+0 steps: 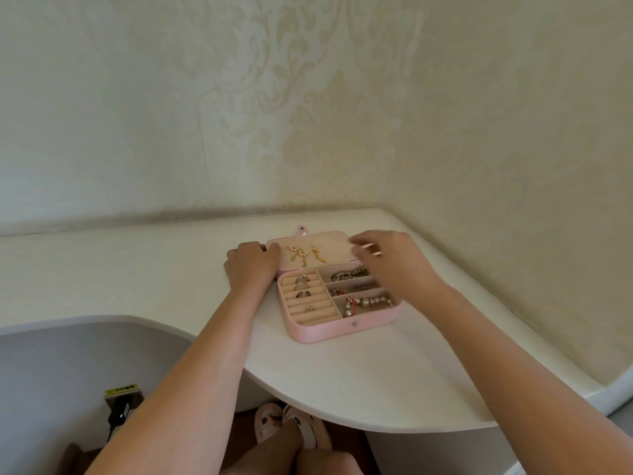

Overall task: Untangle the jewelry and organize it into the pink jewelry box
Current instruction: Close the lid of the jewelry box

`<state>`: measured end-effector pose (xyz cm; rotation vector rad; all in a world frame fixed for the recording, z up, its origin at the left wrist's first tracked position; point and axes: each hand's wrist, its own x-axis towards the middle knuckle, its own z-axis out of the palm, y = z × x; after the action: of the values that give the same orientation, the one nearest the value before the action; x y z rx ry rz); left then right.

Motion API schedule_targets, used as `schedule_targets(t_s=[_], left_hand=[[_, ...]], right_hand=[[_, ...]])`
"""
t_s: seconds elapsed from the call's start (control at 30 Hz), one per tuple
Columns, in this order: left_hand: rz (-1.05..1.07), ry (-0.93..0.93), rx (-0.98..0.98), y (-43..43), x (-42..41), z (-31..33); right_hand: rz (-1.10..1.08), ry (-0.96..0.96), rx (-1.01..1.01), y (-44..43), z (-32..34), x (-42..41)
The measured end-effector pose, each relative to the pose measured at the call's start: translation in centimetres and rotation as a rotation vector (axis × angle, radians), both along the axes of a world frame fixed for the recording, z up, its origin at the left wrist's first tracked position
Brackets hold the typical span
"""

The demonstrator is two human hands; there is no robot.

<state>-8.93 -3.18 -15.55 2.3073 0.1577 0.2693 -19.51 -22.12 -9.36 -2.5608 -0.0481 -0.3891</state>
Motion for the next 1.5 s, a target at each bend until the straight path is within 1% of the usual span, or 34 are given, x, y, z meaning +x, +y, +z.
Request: schedule_targets(t_s=[0.07, 0.13, 0.2, 0.27, 0.37, 0.43, 0.5, 0.53, 0.63, 0.7, 0.83, 0.93, 1.03, 1.13, 1.23, 1.3, 1.37, 1.43, 1.5], left_hand=[[-0.037, 0.010, -0.002, 0.1, -0.1, 0.2], [-0.098, 0.033, -0.017, 0.2, -0.3, 0.3], [-0.164, 0.046, -0.085, 0.2, -0.5, 0.6], [-0.198, 0.049, -0.230, 0.1, -0.6, 0.8], [-0.233, 0.024, -0.396, -0.3, -0.4, 0.7], [-0.243, 0.024, -0.597, -0.5, -0.3, 0.7], [-0.306, 0.041, -0.812, -0.6, -0.5, 1.0], [-0.339, 0.032, -0.869, -0.6, -0.8, 1.3], [-0.404, -0.006, -0.918, -0.6, -2.1, 2.1], [-0.444, -0.028, -0.934, -0.5, -3.0, 2.4], [-0.471, -0.061, -0.888, -0.2, -4.6, 2.8], [-0.471, -0.108, -0.753, 0.1, -5.4, 3.8], [-0.510, -0.145, -0.626, 0.3, -6.0, 4.8], [-0.516, -0.157, -0.564, 0.2, -6.8, 5.8], [-0.519, -0.239, -0.461, 0.1, -7.9, 6.7], [-0.559, -0.285, -0.414, -0.1, -9.0, 6.9], [-0.604, -0.283, -0.413, -0.3, -10.1, 6.8], [-0.620, -0.284, -0.395, -0.5, -11.2, 6.3], [-0.613, -0.289, -0.331, -0.6, -12.2, 5.4]], right_hand=[[-0.167, 0.171, 0.067, -2.2, 0.0, 2.3], [-0.174, 0.356, 0.208, -2.9, -0.6, 3.3], [-0.137, 0.423, 0.252, -2.9, -1.3, 3.4], [-0.099, 0.402, 0.304, -3.1, -2.0, 3.5], [-0.054, 0.383, 0.514, -3.9, -2.7, 3.8], [-0.006, 0.366, 0.611, -4.1, -2.9, 3.9], [0.028, 0.326, 0.650, -4.2, -3.0, 3.9], [0.043, 0.303, 0.654, -4.3, -3.0, 3.9], [0.079, 0.232, 0.632, -4.3, -2.9, 3.7], [0.124, 0.213, 0.660, -4.5, -2.7, 3.5], [0.242, 0.183, 0.774, -5.4, -2.3, 3.0], [0.298, 0.148, 0.914, -5.5, -1.9, 3.0], [0.341, 0.095, 0.942, -5.5, -1.6, 2.9], [0.391, 0.046, 0.964, -5.9, -1.3, 2.8], [0.440, 0.056, 0.989, -6.3, -1.1, 2.8], [0.485, 0.101, 0.984, -6.7, -1.1, 2.7], [0.552, 0.169, 0.951, -7.1, -1.1, 2.4], [0.593, 0.222, 0.869, -7.2, -1.1, 2.1], [0.588, 0.282, 0.730, -7.0, -1.0, 1.5]])
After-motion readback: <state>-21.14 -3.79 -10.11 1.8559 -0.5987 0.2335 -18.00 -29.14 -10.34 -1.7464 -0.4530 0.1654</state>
